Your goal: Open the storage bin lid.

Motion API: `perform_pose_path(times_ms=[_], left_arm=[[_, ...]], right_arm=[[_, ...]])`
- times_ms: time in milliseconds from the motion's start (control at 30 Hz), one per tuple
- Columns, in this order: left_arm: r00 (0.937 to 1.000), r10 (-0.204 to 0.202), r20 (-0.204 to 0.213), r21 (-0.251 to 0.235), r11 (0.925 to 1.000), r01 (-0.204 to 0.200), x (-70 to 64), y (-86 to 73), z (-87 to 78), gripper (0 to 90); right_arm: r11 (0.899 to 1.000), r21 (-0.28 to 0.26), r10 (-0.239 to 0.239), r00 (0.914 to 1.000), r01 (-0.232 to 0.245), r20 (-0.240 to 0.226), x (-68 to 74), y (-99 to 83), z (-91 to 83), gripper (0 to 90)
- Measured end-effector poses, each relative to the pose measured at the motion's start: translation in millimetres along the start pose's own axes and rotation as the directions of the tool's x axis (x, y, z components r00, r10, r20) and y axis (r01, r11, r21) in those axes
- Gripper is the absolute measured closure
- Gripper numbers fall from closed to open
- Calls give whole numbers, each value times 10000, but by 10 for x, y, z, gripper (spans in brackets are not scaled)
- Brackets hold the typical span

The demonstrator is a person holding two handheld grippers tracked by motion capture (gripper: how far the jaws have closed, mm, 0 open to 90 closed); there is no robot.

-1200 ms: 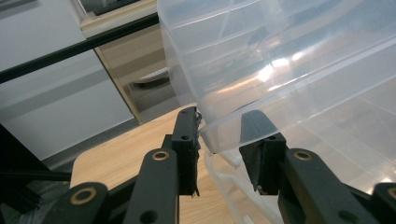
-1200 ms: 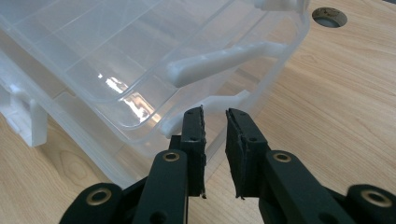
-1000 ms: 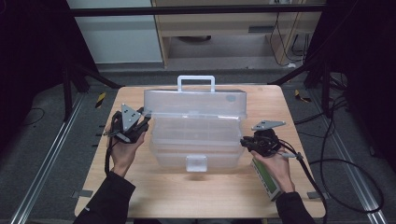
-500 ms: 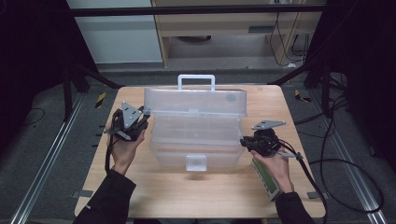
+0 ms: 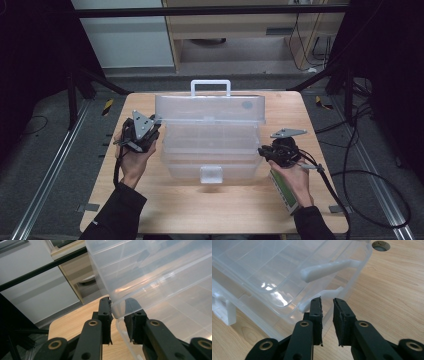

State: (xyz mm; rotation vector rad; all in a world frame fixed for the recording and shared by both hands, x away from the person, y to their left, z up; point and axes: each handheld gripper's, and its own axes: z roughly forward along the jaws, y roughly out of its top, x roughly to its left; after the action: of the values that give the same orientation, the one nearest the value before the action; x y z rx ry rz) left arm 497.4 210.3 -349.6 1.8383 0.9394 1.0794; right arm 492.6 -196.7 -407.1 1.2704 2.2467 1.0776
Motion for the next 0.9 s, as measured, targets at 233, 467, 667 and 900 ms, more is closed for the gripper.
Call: perform_pose_path(times_ms=[233, 467, 667, 900], left_arm=[[10000, -12, -66, 183, 9998, 13, 31, 66, 26, 768], [9999, -22, -111, 322, 9995, 26, 70, 133, 71, 782], [9999, -3, -171, 342, 9994, 9, 99, 174, 105, 792], [9999, -47, -94, 153, 9999, 48, 133, 214, 152, 798]], right_arm=[[10000, 8, 33, 9999, -33, -107, -3, 0, 3, 796], [10000, -5, -44, 10000, 43, -67, 0, -2, 7, 795], [10000, -12, -85, 10000, 85, -43, 3, -5, 10, 792], [9999, -25, -117, 9999, 117, -14, 2, -6, 14, 789]])
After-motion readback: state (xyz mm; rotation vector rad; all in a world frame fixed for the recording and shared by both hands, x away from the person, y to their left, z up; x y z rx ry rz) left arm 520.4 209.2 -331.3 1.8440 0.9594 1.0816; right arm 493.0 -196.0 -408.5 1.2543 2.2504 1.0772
